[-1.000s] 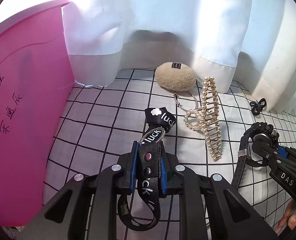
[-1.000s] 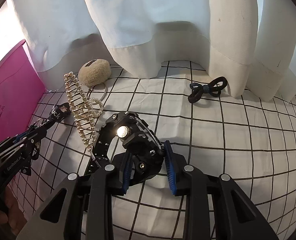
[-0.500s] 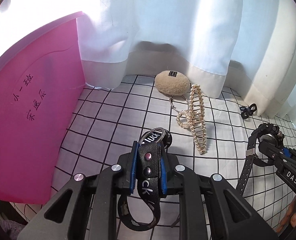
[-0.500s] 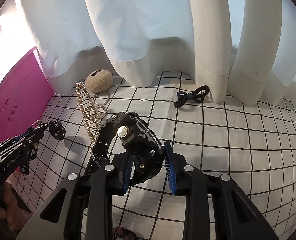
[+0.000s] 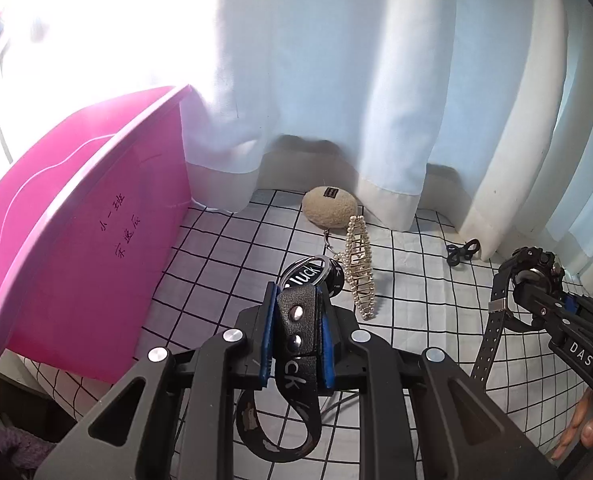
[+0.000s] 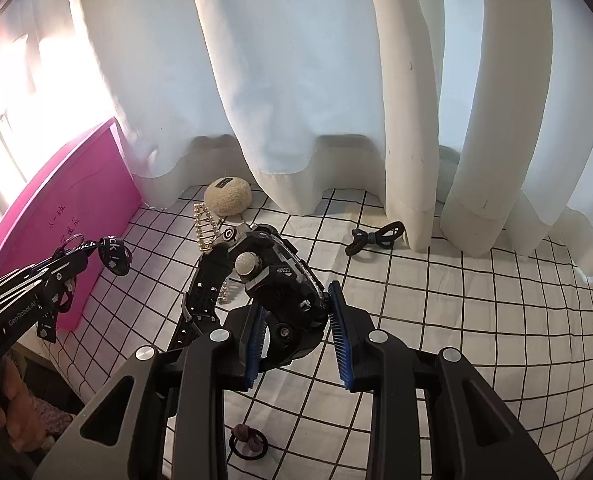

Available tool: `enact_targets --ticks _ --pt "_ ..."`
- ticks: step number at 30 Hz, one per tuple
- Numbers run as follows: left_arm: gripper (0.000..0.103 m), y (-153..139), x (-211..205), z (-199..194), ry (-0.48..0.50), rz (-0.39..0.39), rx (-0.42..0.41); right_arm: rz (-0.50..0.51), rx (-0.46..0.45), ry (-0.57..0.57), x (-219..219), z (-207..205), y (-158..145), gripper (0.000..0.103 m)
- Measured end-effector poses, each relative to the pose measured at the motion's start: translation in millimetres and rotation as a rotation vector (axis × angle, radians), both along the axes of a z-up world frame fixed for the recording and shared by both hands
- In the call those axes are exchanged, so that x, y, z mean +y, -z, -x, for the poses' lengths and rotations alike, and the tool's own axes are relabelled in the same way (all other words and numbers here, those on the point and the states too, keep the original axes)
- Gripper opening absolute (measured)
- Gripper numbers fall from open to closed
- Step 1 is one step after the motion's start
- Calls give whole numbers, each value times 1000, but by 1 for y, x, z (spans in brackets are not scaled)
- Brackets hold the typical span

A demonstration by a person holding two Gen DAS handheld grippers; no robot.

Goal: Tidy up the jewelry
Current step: 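Lift the strap and watch and carry both over the pink tub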

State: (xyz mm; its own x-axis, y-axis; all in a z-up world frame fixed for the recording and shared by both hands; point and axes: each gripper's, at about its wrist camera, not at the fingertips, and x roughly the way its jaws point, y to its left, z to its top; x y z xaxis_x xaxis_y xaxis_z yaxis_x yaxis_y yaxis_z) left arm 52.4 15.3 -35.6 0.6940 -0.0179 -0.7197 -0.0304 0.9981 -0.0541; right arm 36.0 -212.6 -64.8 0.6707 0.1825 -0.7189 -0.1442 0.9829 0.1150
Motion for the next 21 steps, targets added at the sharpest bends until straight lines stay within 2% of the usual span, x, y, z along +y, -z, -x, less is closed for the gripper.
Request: enact_targets --ticks 7,21 --pt "18 -37 0 24 -49 15 -45 -17 -38 -84 -2 9 -26 29" --pt "19 -93 8 66 -213 -24 -177 -55 -133 -314 23 4 -71 29"
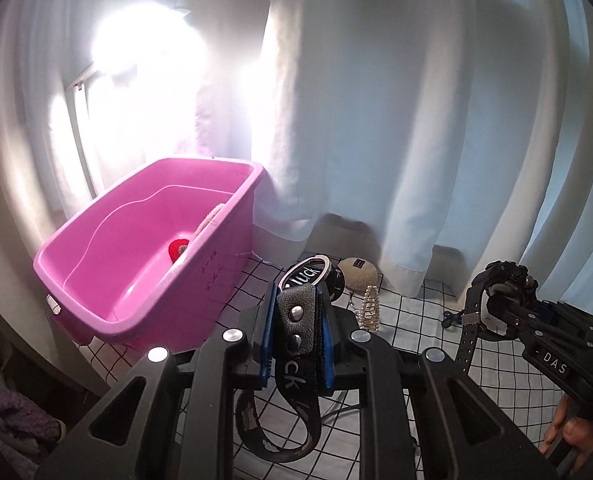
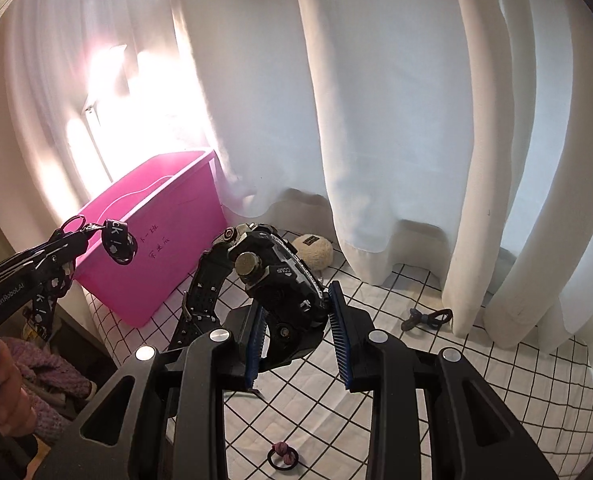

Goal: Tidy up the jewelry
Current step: 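Lift the strap and watch and carry both over the pink tub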

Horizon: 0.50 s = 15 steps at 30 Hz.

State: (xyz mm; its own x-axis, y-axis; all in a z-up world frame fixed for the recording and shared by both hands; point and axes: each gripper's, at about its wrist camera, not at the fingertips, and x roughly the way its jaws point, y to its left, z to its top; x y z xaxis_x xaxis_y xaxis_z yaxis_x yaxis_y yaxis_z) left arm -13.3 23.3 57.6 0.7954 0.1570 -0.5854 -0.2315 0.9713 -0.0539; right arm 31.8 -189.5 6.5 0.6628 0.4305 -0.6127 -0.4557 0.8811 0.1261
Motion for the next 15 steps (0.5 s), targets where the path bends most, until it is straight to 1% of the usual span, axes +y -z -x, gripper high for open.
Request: enact_targets --ticks 4,9,15 --pt "19 -13 14 9 -43 -16 -23 -17 -11 -60 22 -5 -10 29" --pt "19 -29 44 15 -91 -16 -60 -28 -41 -120 57 -8 -29 29" --pt "19 -45 89 12 -99 -30 -82 -45 -90 -149 105 -15 -52 29"
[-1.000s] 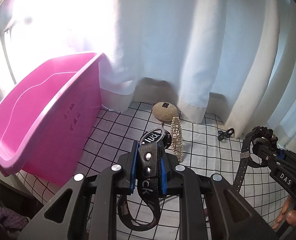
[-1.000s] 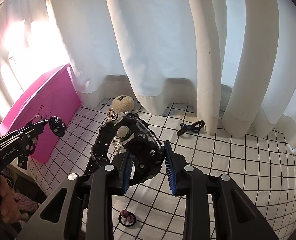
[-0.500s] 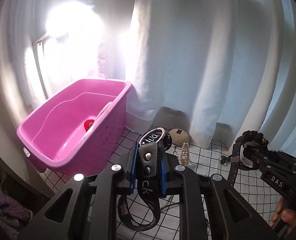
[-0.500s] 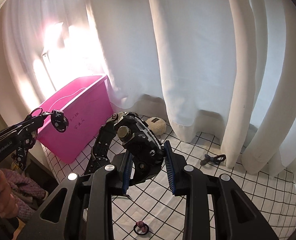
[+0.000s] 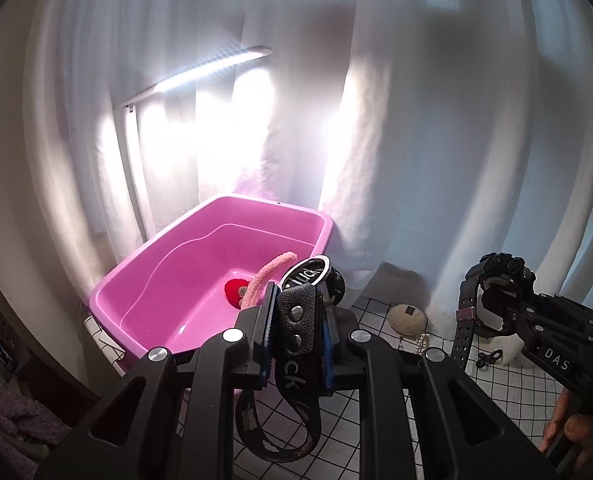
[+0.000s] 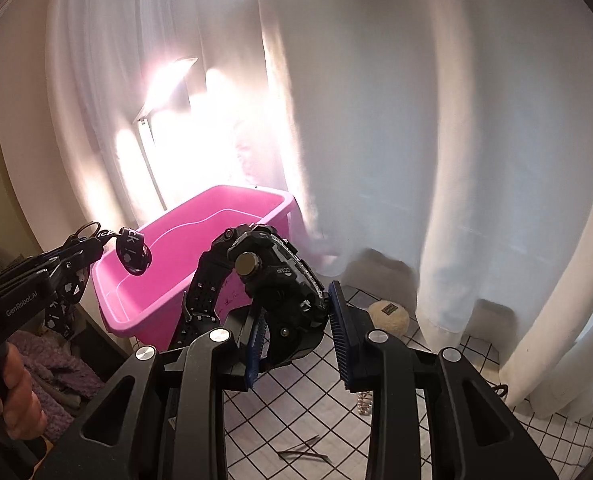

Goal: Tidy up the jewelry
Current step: 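Lift the strap and watch and carry both over the pink tub, then open both grippers to drop the strap and watch into the tub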

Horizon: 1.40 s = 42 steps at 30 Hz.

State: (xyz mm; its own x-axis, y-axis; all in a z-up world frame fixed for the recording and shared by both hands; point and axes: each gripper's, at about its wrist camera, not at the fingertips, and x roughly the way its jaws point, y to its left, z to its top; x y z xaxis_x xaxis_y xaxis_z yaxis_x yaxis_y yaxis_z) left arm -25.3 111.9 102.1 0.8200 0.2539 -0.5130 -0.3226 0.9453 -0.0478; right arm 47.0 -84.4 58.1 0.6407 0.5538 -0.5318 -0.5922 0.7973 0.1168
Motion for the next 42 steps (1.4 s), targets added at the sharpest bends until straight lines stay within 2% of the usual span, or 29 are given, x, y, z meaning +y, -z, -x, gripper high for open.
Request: enact_targets --ticks 8,17,22,28,42 --pt "19 -6 83 -4 -43 -3 -1 -9 -24 -42 81 -20 -17 29" --pt "19 13 165 -26 -80 51 65 32 18 -94 176 -53 -9 29" --pt "19 29 186 -45 -60 96 120 90 32 -105 218 -71 -1 29" --pt "19 55 211 -69 -53 161 224 169 81 -114 256 -97 19 29" --pt "19 97 231 -105 -14 233 420 386 268 -120 298 -147 78 29"
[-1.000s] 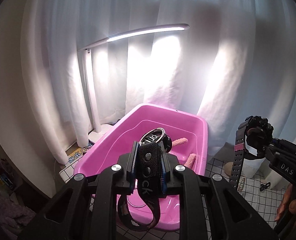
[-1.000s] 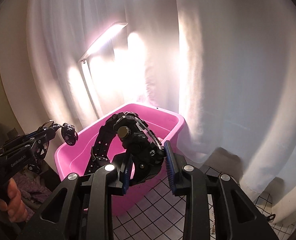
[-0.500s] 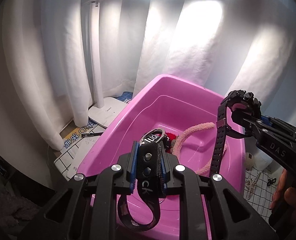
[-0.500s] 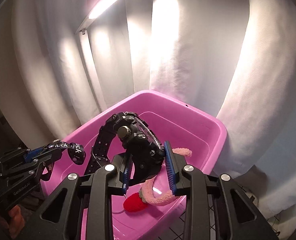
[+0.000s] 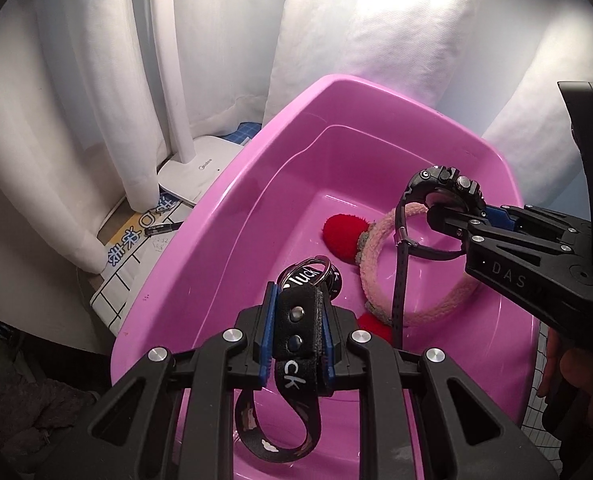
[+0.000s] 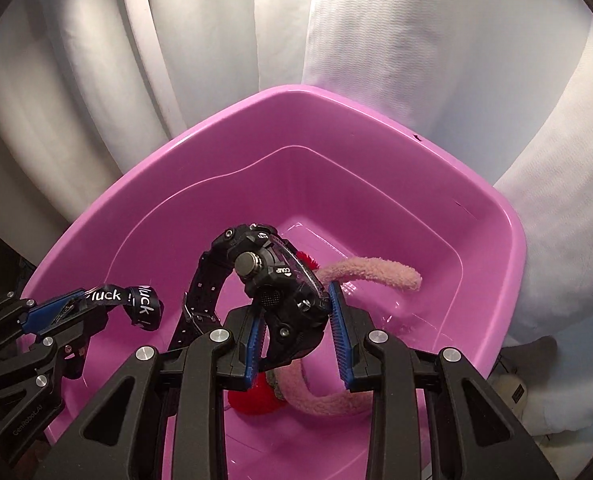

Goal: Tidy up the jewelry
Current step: 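Open both grippers to drop the strap and watch into the tub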

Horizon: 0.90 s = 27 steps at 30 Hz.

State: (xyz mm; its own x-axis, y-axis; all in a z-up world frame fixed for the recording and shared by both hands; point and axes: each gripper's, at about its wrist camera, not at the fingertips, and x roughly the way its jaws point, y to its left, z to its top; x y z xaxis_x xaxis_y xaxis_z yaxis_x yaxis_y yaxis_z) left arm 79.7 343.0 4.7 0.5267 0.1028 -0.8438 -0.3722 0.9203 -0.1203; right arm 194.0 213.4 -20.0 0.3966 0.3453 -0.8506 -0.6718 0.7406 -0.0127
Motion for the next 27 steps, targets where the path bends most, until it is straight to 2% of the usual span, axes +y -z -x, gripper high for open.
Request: enact_targets --ticks 6,12,13,16,18,19,20,21,22,27 --pt "19 11 2 -8 4 9 48 65 54 12 8 -10 18 29" --pt "20 18 5 -14 4 16 72 86 88 25 8 -16 22 32" --pt "23 18 5 -15 3 17 76 92 99 25 10 -16 23 36" --pt "47 18 5 -13 -7 -2 71 93 91 29 10 -18 23 43" --pt "51 17 3 -12 3 1 68 77 73 41 8 -18 18 49" --pt "57 17 1 -12 9 -2 67 71 71 46 6 -18 16 49" --pt "70 16 -2 -12 9 -21 67 69 72 50 4 -20 16 49" --pt "76 14 -4 -11 3 -38 62 69 72 53 3 -20 15 49" --pt "78 13 -4 -9 -1 -42 52 66 70 50 2 -19 14 49" --pt "78 13 -1 -5 -13 -19 55 54 66 55 -3 -16 13 49"
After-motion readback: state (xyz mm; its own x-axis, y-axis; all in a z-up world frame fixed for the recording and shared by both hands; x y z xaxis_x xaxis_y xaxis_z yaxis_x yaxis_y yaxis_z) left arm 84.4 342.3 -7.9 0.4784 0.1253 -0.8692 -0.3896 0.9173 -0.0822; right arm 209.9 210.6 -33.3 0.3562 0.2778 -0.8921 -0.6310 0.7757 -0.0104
